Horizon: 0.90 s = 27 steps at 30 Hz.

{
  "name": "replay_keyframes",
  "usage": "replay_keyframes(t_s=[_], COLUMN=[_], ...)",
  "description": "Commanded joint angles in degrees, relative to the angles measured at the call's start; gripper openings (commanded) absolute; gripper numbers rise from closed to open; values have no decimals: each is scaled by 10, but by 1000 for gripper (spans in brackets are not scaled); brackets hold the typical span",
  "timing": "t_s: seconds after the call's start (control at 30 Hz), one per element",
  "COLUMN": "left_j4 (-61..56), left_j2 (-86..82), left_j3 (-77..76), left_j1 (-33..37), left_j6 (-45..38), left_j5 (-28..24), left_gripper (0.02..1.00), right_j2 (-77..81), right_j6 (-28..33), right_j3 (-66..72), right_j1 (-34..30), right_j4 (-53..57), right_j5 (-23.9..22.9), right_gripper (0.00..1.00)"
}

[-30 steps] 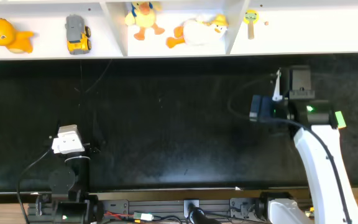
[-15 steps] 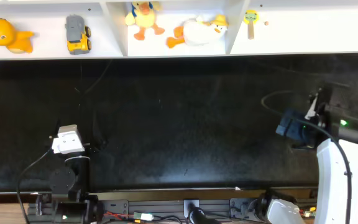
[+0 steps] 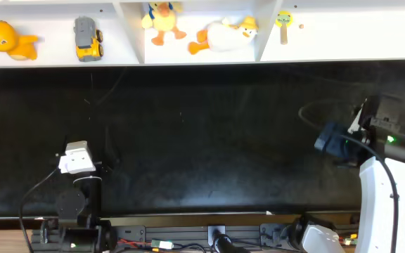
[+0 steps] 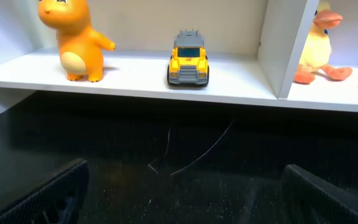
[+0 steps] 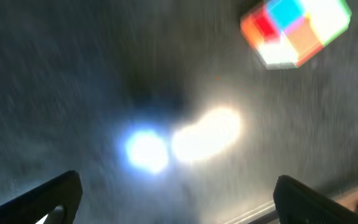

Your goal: Store Toys

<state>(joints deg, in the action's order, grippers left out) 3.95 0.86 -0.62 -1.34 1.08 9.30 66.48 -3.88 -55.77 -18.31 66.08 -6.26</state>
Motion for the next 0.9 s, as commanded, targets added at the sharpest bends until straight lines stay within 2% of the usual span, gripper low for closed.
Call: replay_keyframes(t_s=[0.03, 0.13, 0.23, 0.3, 0.4, 0.5, 0.6, 0.9], left_j4=[1, 1, 0, 0, 0, 0, 1, 1], left_j2=[-7, -7, -7, -7, -7, -7, -7, -7], left_j3=[2, 2, 2, 2, 2, 2, 2, 2], left_j1=[3, 3, 3, 3, 3, 3, 3, 3], left_j6=[-13, -13, -13, -13, -13, -13, -13, -13], left_j5=[7, 7, 7, 7, 7, 7, 7, 7], left_gripper=[998, 998, 998, 998, 998, 998, 998, 998], right_j2=[-9, -9, -9, -10, -10, -10, -10, -9], right_j6=[-3, 25, 63, 106, 161, 202, 270, 504], right_j3=[2, 2, 2, 2, 2, 2, 2, 2], right_j1=[-2, -3, -5, -6, -26, -73, -128, -292], right_j4=[-34, -31, -29, -29, -30, -34, -32, 5], right_j5=[6, -21, -28, -19, 17, 57, 100, 158], right_gripper=[996, 996, 998, 998, 998, 998, 996, 998])
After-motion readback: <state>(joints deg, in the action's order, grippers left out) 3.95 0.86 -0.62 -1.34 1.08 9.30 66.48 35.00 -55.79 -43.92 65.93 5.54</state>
